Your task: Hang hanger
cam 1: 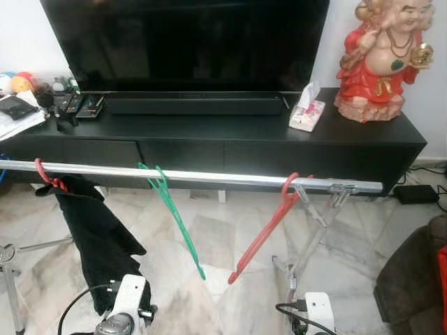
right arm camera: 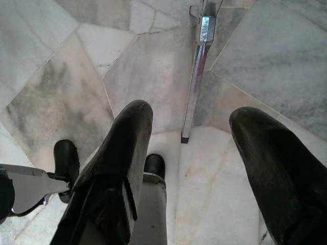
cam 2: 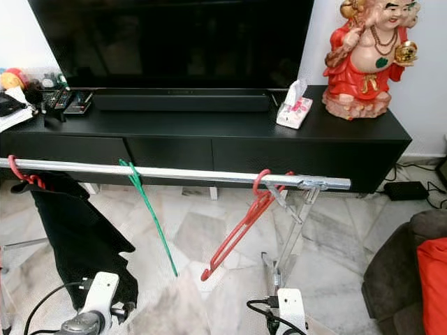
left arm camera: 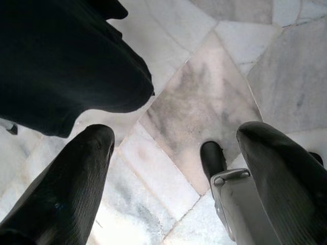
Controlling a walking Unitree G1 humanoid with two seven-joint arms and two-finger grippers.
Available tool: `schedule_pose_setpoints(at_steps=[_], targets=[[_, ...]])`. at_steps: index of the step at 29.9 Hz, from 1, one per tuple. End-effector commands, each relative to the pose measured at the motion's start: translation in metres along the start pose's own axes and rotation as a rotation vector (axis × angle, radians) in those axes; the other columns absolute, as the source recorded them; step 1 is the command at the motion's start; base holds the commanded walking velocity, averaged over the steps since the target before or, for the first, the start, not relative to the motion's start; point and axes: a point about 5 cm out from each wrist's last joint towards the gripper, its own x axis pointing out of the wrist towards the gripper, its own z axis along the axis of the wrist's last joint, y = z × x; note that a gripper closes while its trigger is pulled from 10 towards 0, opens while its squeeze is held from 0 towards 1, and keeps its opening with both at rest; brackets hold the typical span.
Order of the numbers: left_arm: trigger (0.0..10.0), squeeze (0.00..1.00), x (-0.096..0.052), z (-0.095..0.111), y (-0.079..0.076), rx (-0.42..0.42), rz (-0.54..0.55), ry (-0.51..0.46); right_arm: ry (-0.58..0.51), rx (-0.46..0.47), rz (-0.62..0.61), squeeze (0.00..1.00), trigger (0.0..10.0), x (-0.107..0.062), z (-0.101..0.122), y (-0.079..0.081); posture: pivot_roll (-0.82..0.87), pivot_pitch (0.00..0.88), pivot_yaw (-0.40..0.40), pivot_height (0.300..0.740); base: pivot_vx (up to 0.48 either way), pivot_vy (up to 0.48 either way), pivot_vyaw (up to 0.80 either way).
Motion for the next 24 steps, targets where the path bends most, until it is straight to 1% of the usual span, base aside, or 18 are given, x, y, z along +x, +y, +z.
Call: schedule_pose_setpoints(at_steps=[1,3,5,10,20,24], targets=[[10.0,0.0,-0.003,-0.014,0.0,-0.001,0.011,0.041,0.02,0.021,-0.006,0.0,10.0,-0.001,-0.006,0.0,-0.07,0.0,0.033,0.74,0.0,0.0,0.0],[10.0,0.0,-0.003,-0.016,0.0,0.005,0.013,0.05,0.02,0.021,-0.005,0.0,10.0,-0.001,-0.007,0.0,-0.07,0.0,0.033,0.74,0.0,0.0,0.0],[10.0,0.0,-0.004,-0.023,0.001,0.001,0.015,0.072,0.021,0.022,-0.004,0.0,10.0,-0.001,-0.007,0.0,-0.08,0.0,0.032,0.74,0.0,0.0,0.0],[10.0,0.0,-0.004,-0.023,0.002,-0.018,0.018,0.07,0.015,0.023,-0.002,0.0,10.0,-0.001,-0.006,0.0,-0.08,0.0,0.032,0.74,0.0,0.0,0.0],[10.0,0.0,-0.005,-0.025,0.002,-0.006,0.013,0.081,0.007,0.045,-0.018,0.0,10.0,-0.001,-0.004,0.0,-0.08,0.0,0.035,0.74,0.0,0.0,0.0],[10.0,0.0,-0.005,-0.027,0.003,-0.01,0.019,0.088,0.006,0.044,-0.016,0.0,10.0,-0.001,-0.003,0.0,-0.08,0.017,0.036,0.74,0.0,0.0,0.0]])
